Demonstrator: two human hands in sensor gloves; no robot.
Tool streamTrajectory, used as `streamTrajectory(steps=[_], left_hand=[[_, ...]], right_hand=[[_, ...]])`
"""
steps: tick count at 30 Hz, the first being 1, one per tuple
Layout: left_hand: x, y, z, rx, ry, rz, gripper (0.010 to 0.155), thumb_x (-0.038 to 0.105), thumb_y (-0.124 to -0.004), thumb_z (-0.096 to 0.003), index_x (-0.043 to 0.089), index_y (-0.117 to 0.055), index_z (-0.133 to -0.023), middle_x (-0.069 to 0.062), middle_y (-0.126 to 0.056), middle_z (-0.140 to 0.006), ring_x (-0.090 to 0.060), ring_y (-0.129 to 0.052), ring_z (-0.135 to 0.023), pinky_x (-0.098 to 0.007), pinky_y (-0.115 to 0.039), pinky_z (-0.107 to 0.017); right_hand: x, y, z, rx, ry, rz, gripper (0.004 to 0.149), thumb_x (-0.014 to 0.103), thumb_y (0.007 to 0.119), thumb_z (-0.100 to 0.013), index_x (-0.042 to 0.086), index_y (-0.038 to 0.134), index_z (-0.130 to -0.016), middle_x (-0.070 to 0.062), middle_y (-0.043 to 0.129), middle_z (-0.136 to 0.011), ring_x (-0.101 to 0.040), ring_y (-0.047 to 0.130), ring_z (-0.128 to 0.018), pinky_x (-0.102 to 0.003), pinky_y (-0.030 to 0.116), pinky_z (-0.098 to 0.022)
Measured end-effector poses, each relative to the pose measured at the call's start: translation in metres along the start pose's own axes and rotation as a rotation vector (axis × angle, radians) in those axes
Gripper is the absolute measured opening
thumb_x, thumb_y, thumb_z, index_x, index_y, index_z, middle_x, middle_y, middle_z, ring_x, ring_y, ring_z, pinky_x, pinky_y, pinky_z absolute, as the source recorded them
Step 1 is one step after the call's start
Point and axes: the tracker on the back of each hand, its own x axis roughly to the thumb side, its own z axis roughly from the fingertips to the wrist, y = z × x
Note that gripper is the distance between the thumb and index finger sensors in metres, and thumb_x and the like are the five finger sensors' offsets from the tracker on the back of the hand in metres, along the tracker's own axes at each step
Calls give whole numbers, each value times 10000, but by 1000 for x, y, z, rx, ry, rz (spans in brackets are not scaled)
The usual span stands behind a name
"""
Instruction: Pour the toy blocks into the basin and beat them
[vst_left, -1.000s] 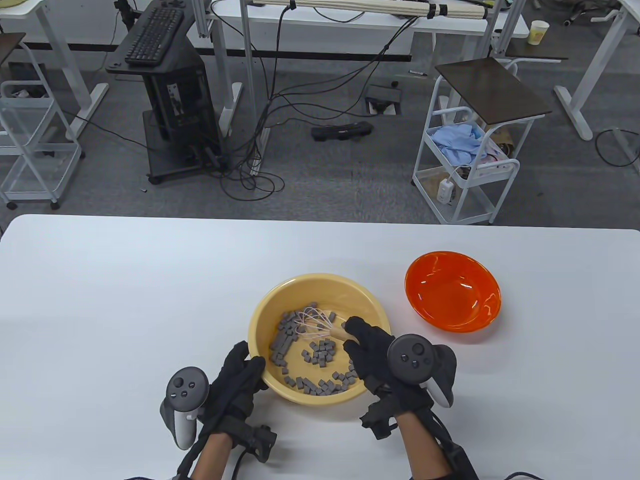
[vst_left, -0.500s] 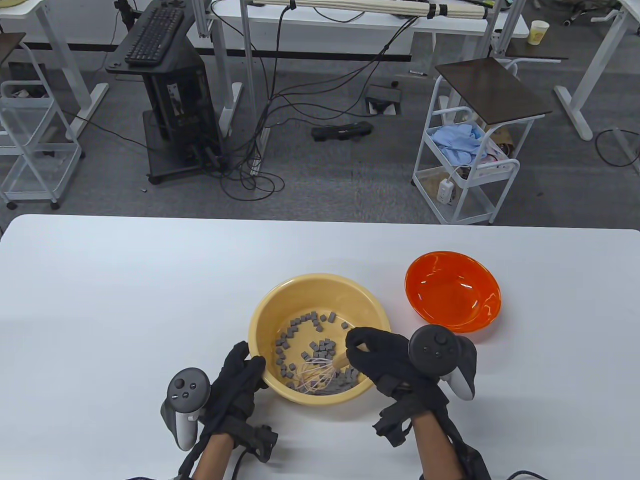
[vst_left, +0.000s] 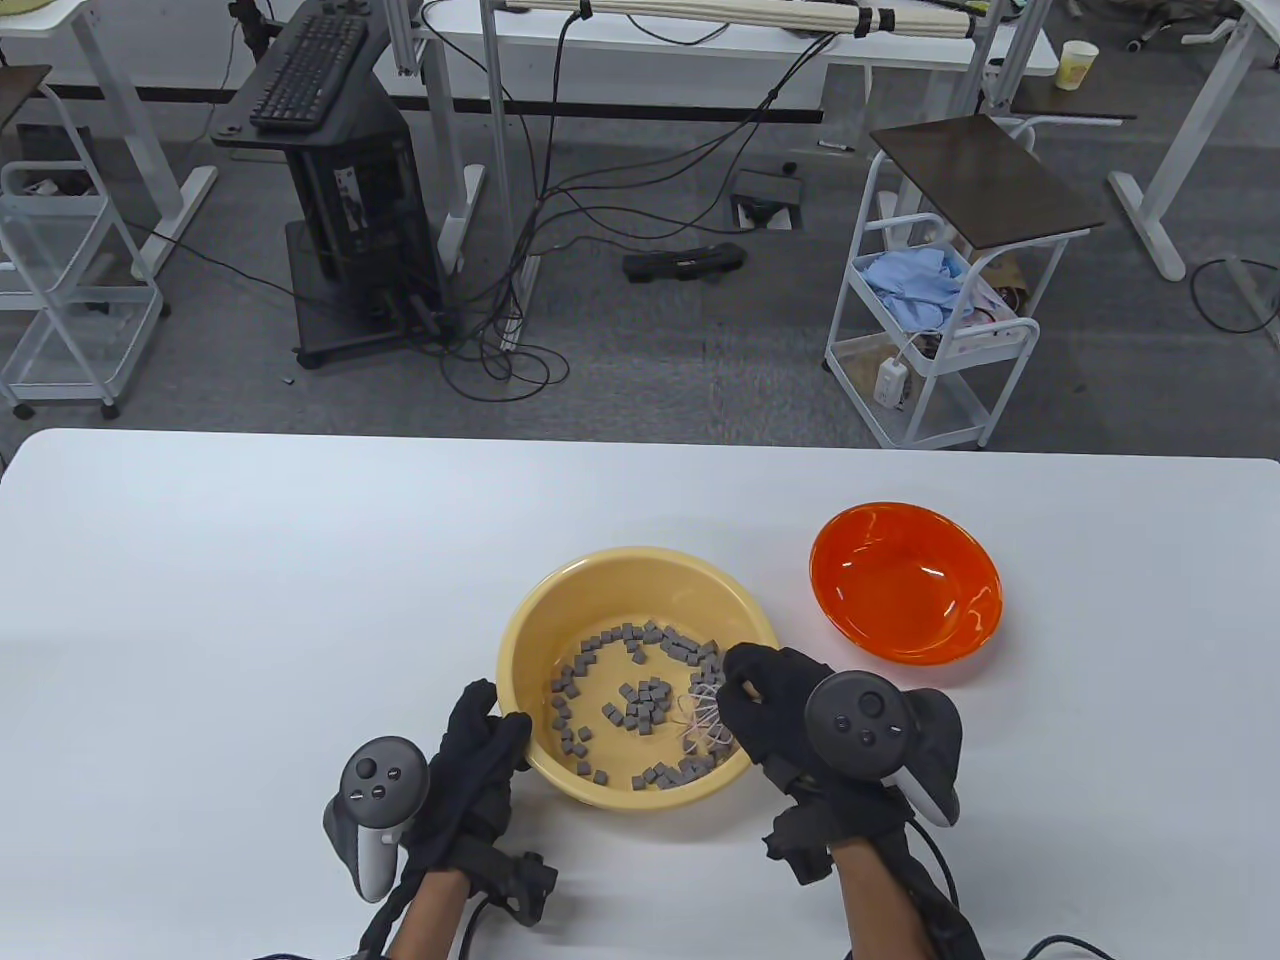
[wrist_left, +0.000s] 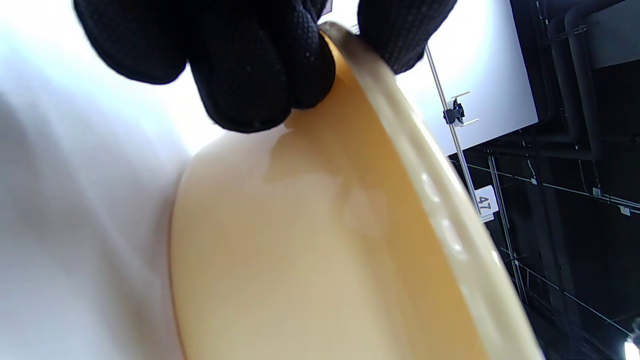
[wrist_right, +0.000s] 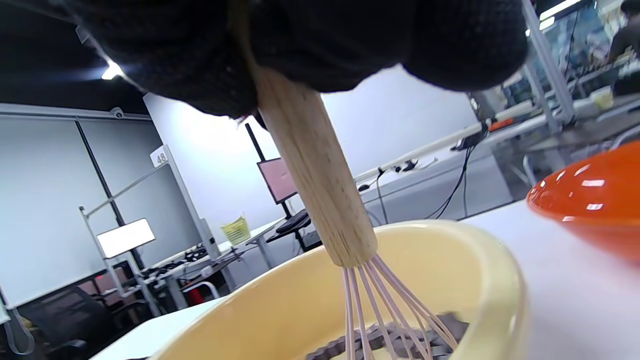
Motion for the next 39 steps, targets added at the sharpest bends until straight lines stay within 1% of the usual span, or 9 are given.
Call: streamTrajectory(steps=[5, 9, 11, 15, 21, 27, 31, 36, 39], left_hand=[[0, 0, 0, -1, -5, -7, 687, 338, -691, -676, -93, -423, -1139, -184, -824, -910, -302, -947, -755, -632, -737, -639], [0, 0, -1, -4, -9, -15, 685, 337, -691, -675, -91, -425, -1139, -196, -809, -929, -316, -935, -776, -641, -727, -645], [0, 0, -1, -7, -9, -13, 685, 338, -693, -675, -88, -424, -1140, -199, -799, -938, -319, -931, -785, -642, -724, -648], [1, 0, -1, -9, -11, -16, 685, 337, -692, -676, -91, -425, -1139, -200, -799, -939, -321, -929, -788, -645, -720, -650], [1, 1, -1, -13, -12, -9, 685, 335, -693, -675, -92, -424, -1139, -200, -802, -937, -323, -928, -788, -648, -717, -650], [1, 1, 0, -17, -13, -1, 686, 337, -690, -677, -91, -420, -1140, -201, -802, -936, -321, -930, -783, -649, -716, -651], [1, 0, 0, -15, -16, -3, 686, 339, -687, -678, -91, -418, -1140, -197, -802, -935, -318, -930, -782, -647, -716, -652], [1, 0, 0, -11, -14, -3, 687, 339, -687, -678, -92, -416, -1140, -199, -802, -933, -318, -933, -777, -646, -717, -650], [1, 0, 0, -7, -14, -8, 685, 340, -686, -678, -93, -420, -1138, -194, -811, -925, -313, -936, -772, -641, -721, -649]], right_hand=[[0, 13, 0, -80, 0, 57, 386, 329, 874, -617, 113, 814, -932, -210, 859, -586, -179, 871, -279, -462, 810, -416], [-4, 29, -3, -62, 17, 101, 421, 322, 867, -623, 101, 788, -972, -226, 871, -654, -208, 903, -322, -484, 807, -442], [-8, 36, -4, -54, 27, 84, 442, 326, 855, -627, 87, 765, -987, -229, 872, -680, -210, 912, -336, -484, 807, -447], [-12, 42, -5, -39, 44, 21, 458, 322, 850, -629, 72, 750, -999, -245, 876, -709, -208, 924, -341, -475, 811, -441], [-18, 53, -8, 47, 76, -165, 481, 302, 827, -638, 33, 713, -1020, -276, 866, -744, -207, 931, -337, -467, 816, -429], [-19, 61, -10, 133, 67, -292, 494, 289, 812, -644, 21, 683, -1038, -302, 849, -775, -224, 941, -363, -479, 812, -441], [-17, 66, -12, 214, 57, -424, 500, 280, 805, -644, 11, 674, -1045, -317, 839, -785, -245, 948, -387, -493, 806, -458], [-15, 59, -13, 294, 22, -513, 491, 283, 814, -643, 14, 689, -1035, -314, 833, -748, -254, 934, -397, -511, 794, -476], [-15, 50, -14, 316, 11, -506, 472, 285, 818, -647, 23, 709, -1024, -309, 830, -733, -258, 920, -386, -519, 788, -478]])
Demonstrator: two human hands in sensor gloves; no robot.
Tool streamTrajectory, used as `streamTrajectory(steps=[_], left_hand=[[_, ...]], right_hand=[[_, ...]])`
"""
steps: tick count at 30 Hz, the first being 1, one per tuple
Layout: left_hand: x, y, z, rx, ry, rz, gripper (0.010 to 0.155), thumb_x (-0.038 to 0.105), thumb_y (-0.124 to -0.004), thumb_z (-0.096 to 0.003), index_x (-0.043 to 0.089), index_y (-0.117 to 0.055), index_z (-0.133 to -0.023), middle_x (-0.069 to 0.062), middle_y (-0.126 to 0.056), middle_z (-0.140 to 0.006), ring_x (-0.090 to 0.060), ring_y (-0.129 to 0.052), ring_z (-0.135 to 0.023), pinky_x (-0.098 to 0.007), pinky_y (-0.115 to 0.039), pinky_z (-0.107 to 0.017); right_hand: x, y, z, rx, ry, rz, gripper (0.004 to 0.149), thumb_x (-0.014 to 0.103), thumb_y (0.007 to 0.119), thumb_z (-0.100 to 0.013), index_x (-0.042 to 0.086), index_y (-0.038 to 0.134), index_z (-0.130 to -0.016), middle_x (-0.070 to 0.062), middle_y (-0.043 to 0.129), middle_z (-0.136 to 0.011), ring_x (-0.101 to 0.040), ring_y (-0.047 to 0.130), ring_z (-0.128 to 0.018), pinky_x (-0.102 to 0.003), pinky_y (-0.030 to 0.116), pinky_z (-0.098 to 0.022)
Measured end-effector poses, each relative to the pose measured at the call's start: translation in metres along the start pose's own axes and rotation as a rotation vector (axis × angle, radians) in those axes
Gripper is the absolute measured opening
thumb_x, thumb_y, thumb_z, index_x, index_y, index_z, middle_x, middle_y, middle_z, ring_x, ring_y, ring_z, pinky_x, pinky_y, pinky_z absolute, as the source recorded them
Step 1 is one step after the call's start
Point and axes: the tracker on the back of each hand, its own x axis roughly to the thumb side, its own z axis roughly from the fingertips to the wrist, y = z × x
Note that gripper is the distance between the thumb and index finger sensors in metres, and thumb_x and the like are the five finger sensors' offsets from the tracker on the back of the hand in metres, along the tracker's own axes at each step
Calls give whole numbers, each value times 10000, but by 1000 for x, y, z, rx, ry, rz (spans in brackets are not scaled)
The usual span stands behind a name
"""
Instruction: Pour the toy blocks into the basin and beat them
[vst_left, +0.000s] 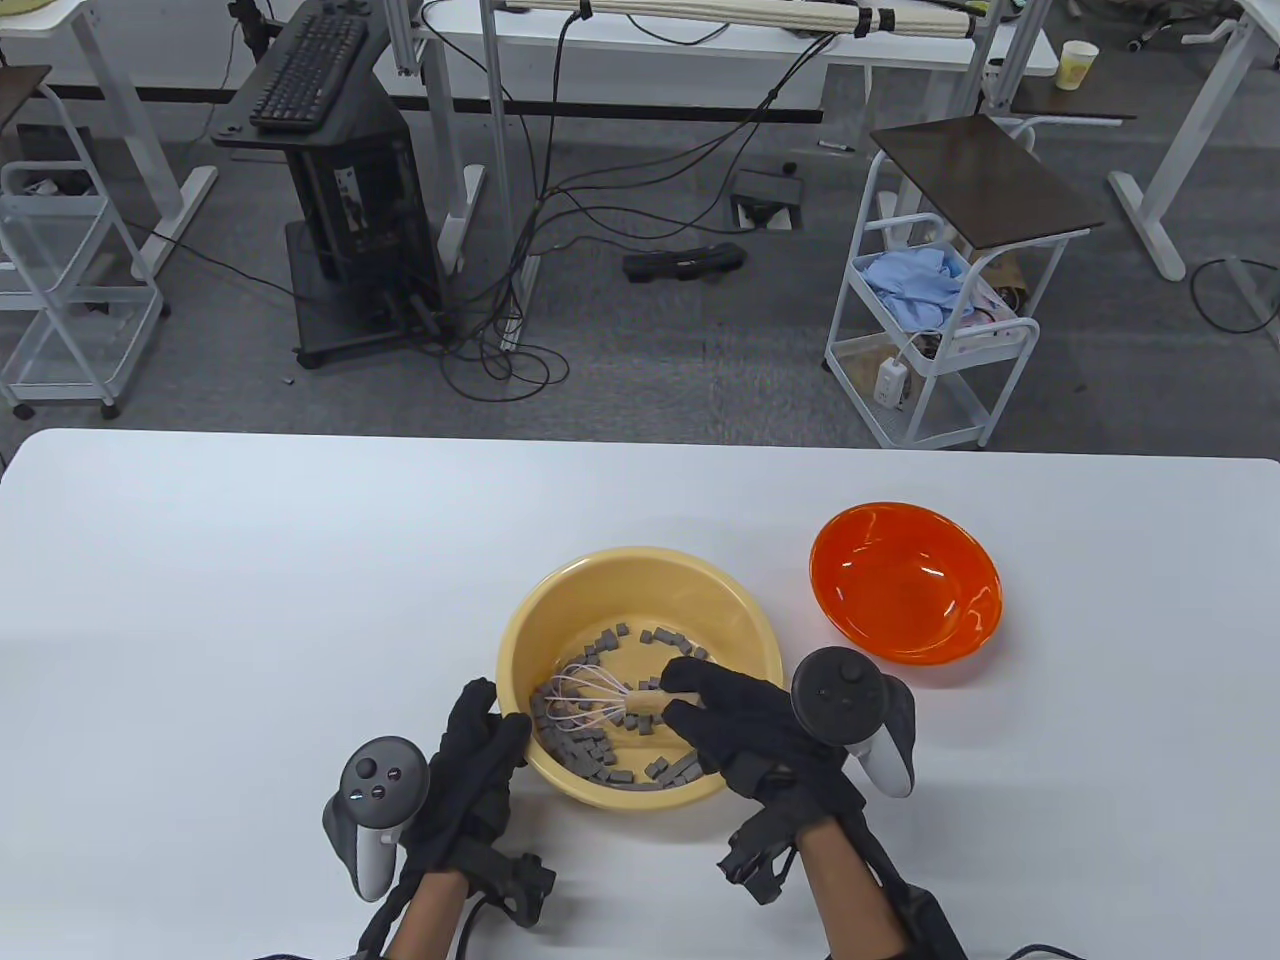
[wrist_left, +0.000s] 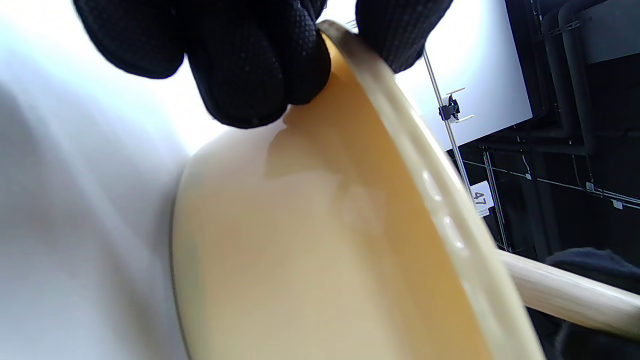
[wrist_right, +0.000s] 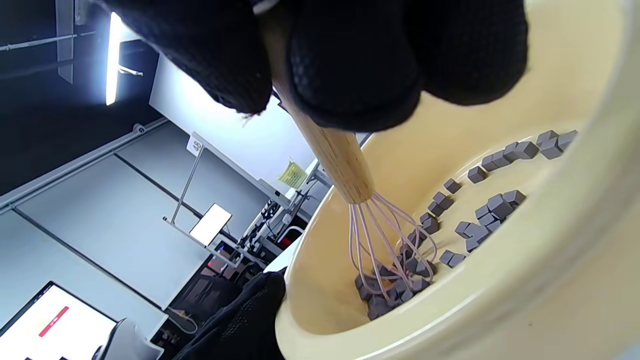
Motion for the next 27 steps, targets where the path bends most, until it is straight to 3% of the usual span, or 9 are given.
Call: streamTrajectory(steps=[9, 16, 27], left_hand=[[0, 0, 0, 13, 0, -12, 678, 340, -686, -678, -93, -431, -1133, -176, -824, -906, -283, -951, -745, -623, -740, -643], [-1, 0, 1, 15, 2, -4, 677, 337, -689, -676, -97, -436, -1130, -177, -830, -898, -282, -955, -738, -623, -741, -641], [0, 0, 1, 20, 1, -10, 673, 335, -695, -673, -97, -447, -1125, -168, -847, -880, -260, -970, -714, -610, -757, -633]], right_hand=[[15, -29, 14, 3, 25, 126, 425, 293, 823, -657, 42, 761, -994, -289, 844, -683, -241, 894, -339, -516, 787, -459], [21, -44, 25, -77, 63, 225, 418, 294, 824, -659, 46, 768, -991, -286, 848, -674, -234, 891, -329, -510, 788, -451], [28, -38, 26, -175, 58, 389, 415, 294, 831, -653, 61, 769, -989, -279, 848, -681, -234, 891, -332, -507, 788, -452]])
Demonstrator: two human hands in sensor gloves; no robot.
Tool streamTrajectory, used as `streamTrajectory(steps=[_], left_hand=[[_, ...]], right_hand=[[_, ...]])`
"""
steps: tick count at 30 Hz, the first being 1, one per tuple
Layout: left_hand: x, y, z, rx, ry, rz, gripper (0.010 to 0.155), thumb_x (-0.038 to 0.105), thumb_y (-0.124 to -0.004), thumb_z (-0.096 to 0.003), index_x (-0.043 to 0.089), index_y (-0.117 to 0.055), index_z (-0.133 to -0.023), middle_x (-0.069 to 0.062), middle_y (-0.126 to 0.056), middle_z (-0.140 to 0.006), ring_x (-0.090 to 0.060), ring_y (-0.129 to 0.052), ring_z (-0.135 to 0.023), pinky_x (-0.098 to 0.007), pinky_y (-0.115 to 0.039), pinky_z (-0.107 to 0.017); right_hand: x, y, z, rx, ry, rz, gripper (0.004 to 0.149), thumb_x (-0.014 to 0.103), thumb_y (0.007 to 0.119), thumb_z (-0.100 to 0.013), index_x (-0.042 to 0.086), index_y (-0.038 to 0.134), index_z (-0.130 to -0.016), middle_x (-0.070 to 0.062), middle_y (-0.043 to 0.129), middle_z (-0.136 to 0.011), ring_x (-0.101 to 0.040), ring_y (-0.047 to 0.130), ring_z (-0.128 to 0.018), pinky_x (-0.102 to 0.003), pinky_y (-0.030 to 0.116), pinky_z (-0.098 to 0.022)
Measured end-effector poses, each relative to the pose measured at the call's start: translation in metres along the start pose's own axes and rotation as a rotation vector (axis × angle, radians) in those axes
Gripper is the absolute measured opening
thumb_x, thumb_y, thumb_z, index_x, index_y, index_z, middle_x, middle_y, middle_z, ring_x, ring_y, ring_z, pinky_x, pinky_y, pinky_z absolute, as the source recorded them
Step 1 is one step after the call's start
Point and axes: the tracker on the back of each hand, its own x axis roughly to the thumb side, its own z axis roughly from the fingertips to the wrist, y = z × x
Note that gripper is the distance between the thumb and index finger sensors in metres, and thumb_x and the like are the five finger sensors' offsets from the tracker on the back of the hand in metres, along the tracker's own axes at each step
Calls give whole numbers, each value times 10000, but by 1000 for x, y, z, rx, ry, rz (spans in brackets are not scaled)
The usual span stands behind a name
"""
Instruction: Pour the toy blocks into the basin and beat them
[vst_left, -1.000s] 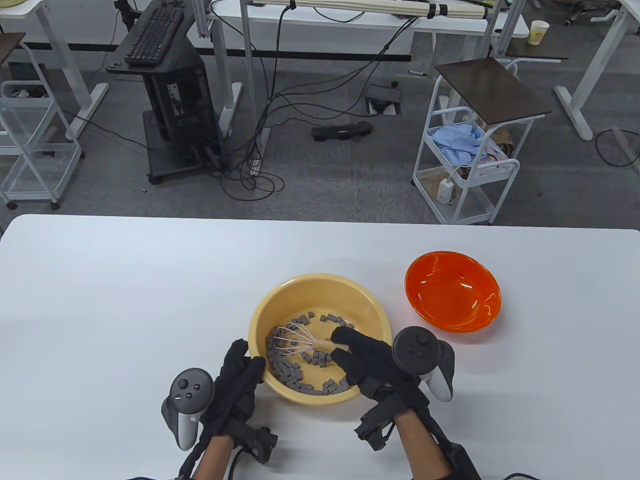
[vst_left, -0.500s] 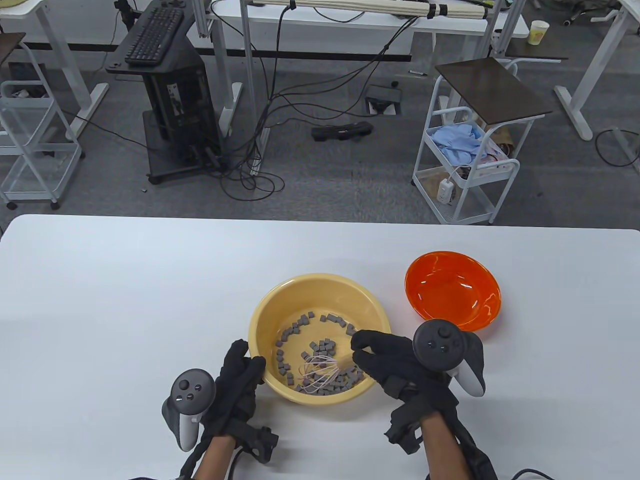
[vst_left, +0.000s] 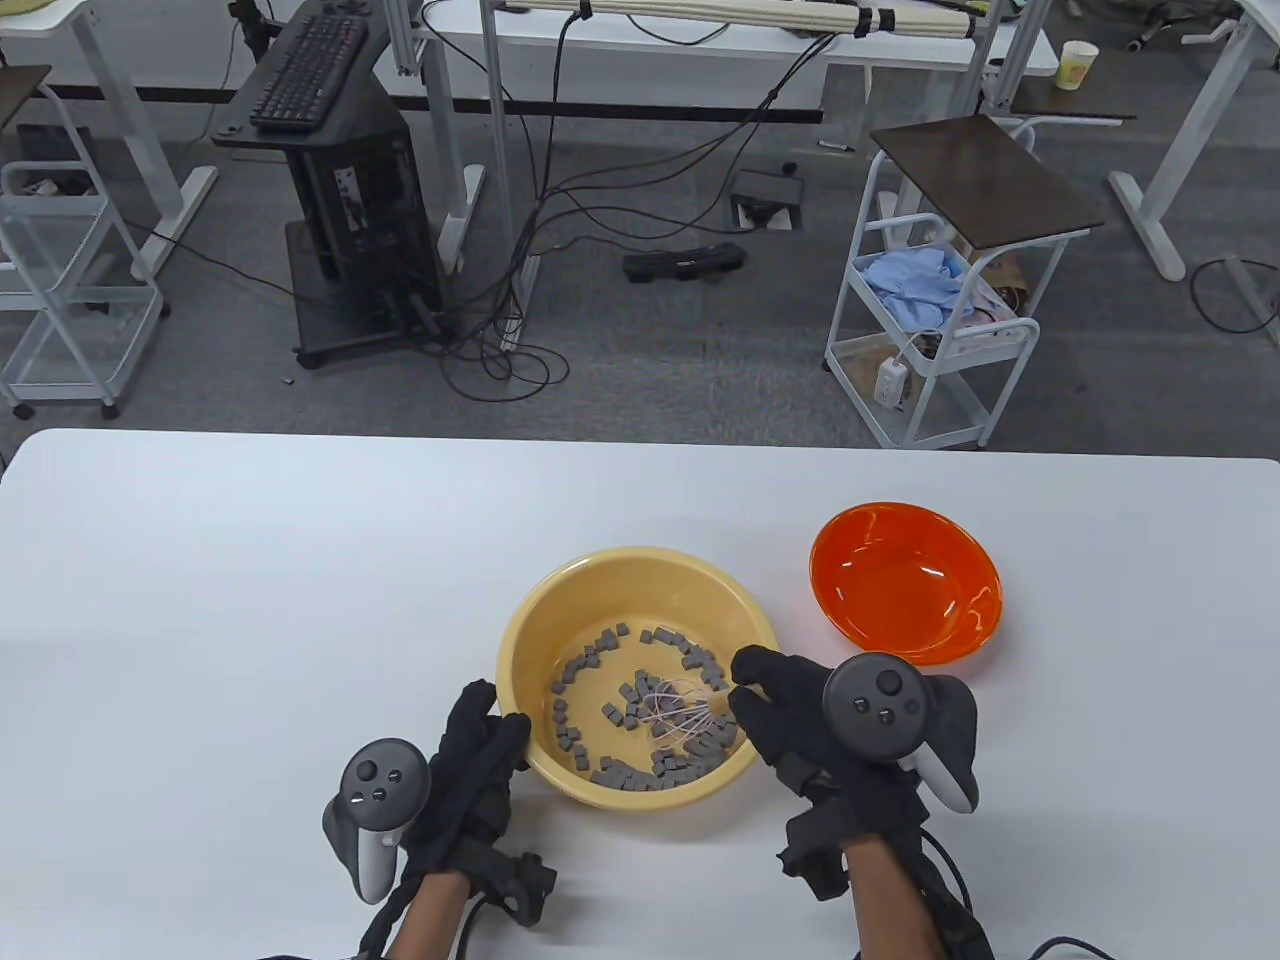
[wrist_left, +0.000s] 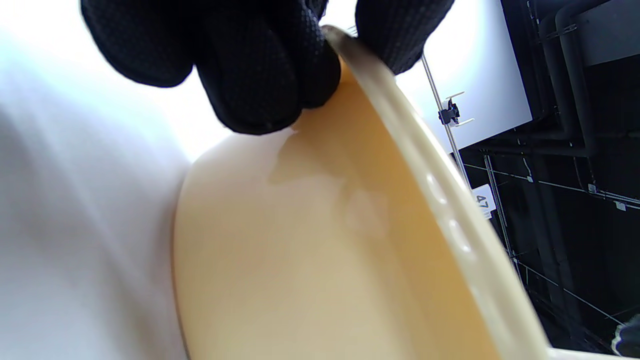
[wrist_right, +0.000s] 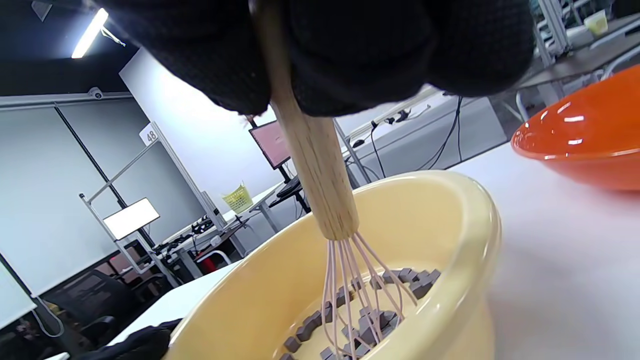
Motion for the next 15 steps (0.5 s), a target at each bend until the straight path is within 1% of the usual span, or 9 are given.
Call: streamTrajectory(steps=[5, 11, 15], left_hand=[[0, 0, 0, 5, 1, 1, 675, 334, -699, -671, -100, -450, -1123, -167, -855, -873, -255, -973, -707, -606, -764, -628], [0, 0, 0, 4, -1, -5, 675, 338, -698, -671, -96, -449, -1124, -158, -856, -873, -246, -975, -706, -600, -767, -630], [0, 0, 0, 3, 0, 0, 675, 337, -698, -671, -97, -450, -1124, -160, -856, -873, -248, -974, -707, -601, -766, -631]], right_hand=[[6, 1, 0, -42, 1, 77, 414, 294, 839, -648, 63, 774, -986, -277, 852, -678, -234, 892, -327, -506, 789, -450], [3, -2, 1, -93, 28, 129, 412, 294, 847, -645, 68, 779, -982, -276, 852, -675, -231, 892, -325, -503, 790, -448], [1, 4, 0, -160, 29, 152, 417, 293, 851, -642, 73, 776, -987, -273, 857, -688, -235, 903, -335, -501, 792, -452]])
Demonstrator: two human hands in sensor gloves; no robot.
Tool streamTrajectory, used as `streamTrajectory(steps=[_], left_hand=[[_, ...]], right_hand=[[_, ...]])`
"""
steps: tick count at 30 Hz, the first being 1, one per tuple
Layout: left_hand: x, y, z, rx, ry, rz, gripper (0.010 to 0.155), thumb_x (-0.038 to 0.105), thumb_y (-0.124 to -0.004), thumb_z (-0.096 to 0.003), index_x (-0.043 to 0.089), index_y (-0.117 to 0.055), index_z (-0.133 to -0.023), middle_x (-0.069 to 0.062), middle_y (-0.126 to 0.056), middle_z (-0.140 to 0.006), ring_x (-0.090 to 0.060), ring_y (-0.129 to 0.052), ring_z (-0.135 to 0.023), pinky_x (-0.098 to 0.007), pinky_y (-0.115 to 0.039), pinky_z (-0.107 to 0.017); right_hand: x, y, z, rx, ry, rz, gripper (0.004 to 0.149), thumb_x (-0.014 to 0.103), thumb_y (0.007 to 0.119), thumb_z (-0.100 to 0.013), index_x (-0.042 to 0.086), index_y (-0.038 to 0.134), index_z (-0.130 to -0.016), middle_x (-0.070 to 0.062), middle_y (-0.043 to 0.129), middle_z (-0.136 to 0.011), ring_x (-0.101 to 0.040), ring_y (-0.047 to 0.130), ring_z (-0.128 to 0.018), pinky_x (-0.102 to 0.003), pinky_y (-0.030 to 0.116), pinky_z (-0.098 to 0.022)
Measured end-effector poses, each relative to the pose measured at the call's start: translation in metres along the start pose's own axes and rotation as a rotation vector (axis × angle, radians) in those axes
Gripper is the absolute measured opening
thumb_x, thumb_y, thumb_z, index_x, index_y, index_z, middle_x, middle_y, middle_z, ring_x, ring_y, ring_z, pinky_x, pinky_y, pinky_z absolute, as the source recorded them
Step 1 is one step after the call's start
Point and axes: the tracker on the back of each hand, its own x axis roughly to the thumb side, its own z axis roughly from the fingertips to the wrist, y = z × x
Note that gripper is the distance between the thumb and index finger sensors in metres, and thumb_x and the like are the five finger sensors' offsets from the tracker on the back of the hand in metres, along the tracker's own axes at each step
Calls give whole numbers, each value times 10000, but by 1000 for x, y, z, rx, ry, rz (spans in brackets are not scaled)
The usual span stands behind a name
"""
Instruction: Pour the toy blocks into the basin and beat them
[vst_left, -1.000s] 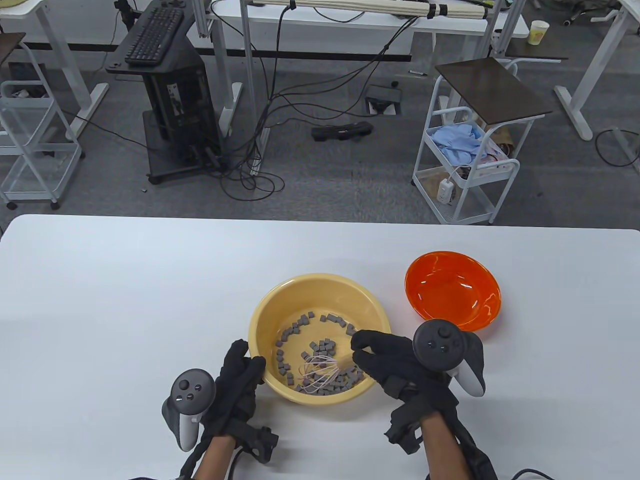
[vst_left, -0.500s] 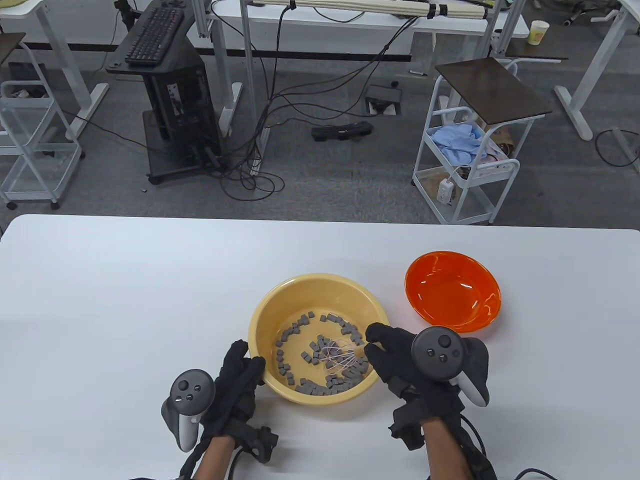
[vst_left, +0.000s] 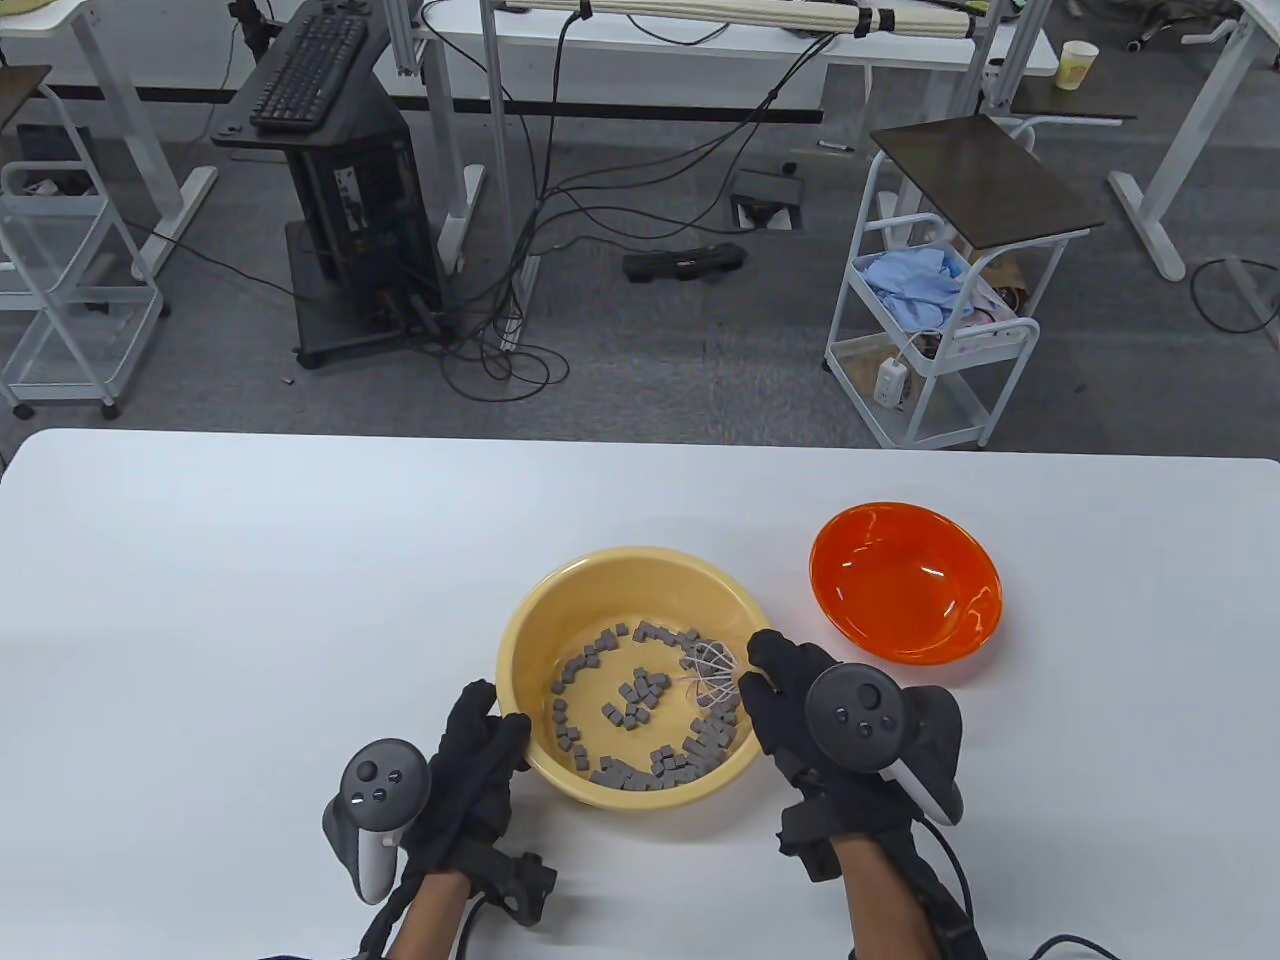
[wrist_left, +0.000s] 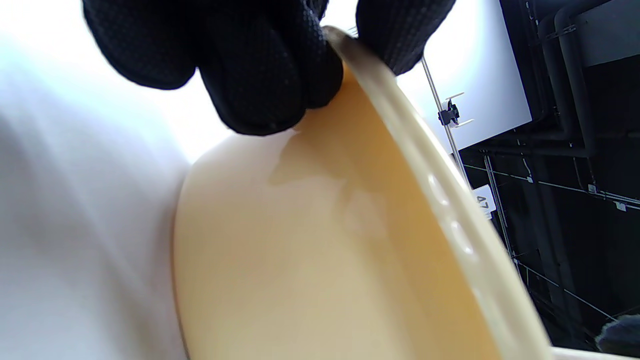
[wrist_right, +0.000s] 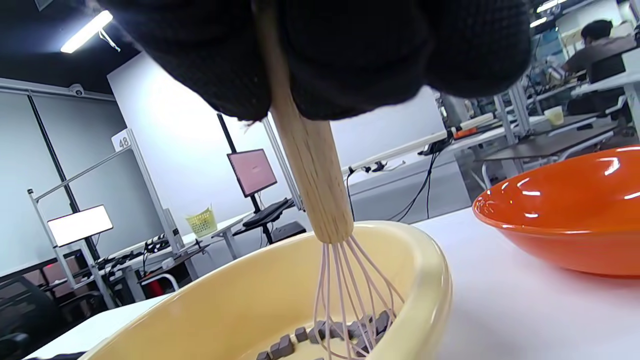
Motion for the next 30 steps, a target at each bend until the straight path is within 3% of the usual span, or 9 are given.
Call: streamTrajectory(steps=[5, 18, 21, 30], left_hand=[[0, 0, 0, -1, 0, 0, 675, 340, -697, -671, -95, -450, -1124, -158, -854, -876, -246, -974, -710, -601, -765, -632], [0, 0, 0, -4, 0, 4, 674, 341, -697, -672, -92, -450, -1125, -157, -853, -878, -249, -972, -715, -604, -760, -635], [1, 0, 0, -3, 0, 3, 673, 341, -696, -672, -93, -452, -1125, -157, -855, -877, -249, -972, -715, -604, -761, -635], [1, 0, 0, 0, 1, -1, 674, 343, -695, -673, -92, -451, -1125, -154, -855, -877, -250, -973, -712, -602, -762, -634]], right_hand=[[1, 18, -3, 11, -22, -30, 431, 290, 846, -641, 75, 758, -1004, -277, 856, -724, -249, 921, -368, -510, 790, -468], [4, 57, -8, 274, -89, -431, 489, 274, 820, -646, 25, 687, -1046, -316, 833, -788, -289, 955, -431, -527, 790, -488], [6, 52, -9, 323, -117, -476, 488, 279, 825, -643, 15, 698, -1034, -316, 838, -757, -280, 948, -410, -524, 791, -481], [3, 16, -7, 313, -155, -403, 448, 315, 850, -636, 26, 774, -971, -250, 871, -617, -189, 896, -281, -485, 811, -428]])
